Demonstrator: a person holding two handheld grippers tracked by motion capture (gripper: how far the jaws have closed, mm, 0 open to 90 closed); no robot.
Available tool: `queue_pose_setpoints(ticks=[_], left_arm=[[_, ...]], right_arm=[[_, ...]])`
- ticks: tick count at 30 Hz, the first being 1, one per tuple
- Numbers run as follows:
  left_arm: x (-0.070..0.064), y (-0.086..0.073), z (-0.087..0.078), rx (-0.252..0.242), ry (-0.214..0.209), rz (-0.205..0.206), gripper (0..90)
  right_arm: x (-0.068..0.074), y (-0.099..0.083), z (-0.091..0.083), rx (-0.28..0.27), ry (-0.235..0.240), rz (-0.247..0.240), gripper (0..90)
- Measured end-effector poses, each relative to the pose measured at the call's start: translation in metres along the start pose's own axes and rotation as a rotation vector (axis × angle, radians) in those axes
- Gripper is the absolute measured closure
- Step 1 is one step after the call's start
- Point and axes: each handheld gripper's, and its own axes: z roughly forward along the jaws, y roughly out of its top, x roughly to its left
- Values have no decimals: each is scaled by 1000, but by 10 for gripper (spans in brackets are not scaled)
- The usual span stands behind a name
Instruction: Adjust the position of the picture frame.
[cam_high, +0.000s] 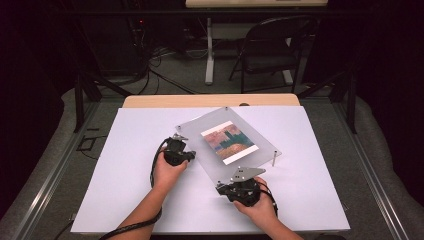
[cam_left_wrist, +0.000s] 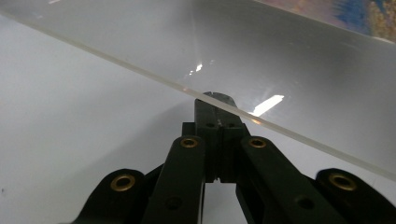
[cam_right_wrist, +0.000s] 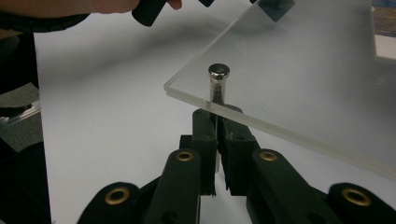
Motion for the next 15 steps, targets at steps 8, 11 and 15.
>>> queue_pose_setpoints(ticks=[8,11,15], left_arm=[[3,-22,-33,-43,2,9,833],[1,-31,-43,-57,-7,12,780],[-3,-48,-51,-82,-20,4,668]], right_arm=[[8,7,25,11,18,40,840],[11,11,32,30,9,9,844],[11,9,31,27,6,-14,837]])
